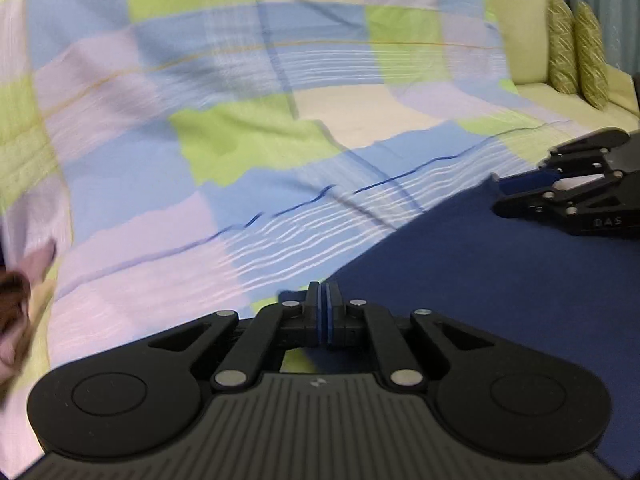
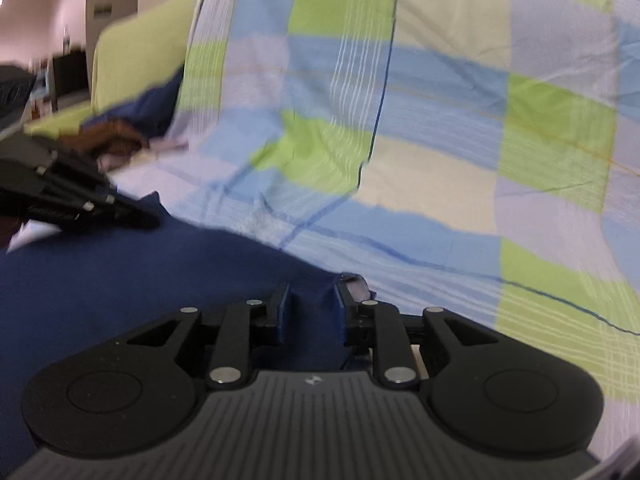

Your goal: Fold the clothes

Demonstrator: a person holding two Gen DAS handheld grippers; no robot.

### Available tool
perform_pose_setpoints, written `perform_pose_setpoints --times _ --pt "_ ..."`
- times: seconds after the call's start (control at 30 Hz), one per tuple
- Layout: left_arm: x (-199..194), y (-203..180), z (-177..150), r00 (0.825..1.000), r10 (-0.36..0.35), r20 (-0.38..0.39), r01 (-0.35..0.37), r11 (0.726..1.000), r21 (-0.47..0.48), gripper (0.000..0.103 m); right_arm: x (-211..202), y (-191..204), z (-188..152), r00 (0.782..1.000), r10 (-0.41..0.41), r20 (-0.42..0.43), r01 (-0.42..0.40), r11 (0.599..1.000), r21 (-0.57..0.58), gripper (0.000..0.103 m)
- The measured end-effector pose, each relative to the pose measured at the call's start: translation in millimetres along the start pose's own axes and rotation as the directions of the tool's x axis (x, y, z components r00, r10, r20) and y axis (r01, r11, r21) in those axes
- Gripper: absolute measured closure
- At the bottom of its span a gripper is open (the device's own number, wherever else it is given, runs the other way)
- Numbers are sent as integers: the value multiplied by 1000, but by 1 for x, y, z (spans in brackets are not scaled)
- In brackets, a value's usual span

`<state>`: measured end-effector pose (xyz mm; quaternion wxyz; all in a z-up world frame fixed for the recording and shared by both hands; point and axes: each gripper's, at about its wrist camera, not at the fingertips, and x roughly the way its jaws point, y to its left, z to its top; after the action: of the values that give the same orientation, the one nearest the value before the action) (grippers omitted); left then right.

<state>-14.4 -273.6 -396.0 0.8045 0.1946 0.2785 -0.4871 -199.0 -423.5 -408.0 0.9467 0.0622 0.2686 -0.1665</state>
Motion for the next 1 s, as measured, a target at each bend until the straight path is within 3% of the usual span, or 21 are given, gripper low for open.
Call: perform_pose_setpoints --times 0.27,0.37,0.53,0.6,0.67,0.73,0.87,0.93,1.0 --pt "3 4 1 999 42 18 -42 999 -10 97 12 -8 8 999 -46 -18 47 999 26 80" --pt "-27 1 4 996 71 56 -69 997 -23 97 -16 -9 13 997 -81 8 81 996 41 80" --pt "-85 -30 -11 992 -21 121 22 1000 -2 97 -96 19 13 993 -5 115 -5 997 83 79" --pt "-95 -47 -24 992 -52 111 50 999 23 96 -106 34 1 994 47 95 -57 993 105 78" --pt "-90 -55 -39 996 -37 80 34 999 33 96 -103 42 -10 996 76 56 -82 988 131 78" --pt "-88 -59 -52 996 -26 88 21 998 58 96 -96 49 -24 998 58 -11 -55 986 155 78" --pt "-111 -66 -44 995 40 88 -49 994 102 95 -111 52 -22 1000 15 -18 -12 987 158 77" --pt "-128 -80 -47 992 56 112 -76 980 186 82 -137 61 -12 1000 -9 13 8 996 89 73" --pt "-144 -99 -57 989 39 140 -80 949 305 63 -159 73 -11 999 -29 37 29 999 -17 53"
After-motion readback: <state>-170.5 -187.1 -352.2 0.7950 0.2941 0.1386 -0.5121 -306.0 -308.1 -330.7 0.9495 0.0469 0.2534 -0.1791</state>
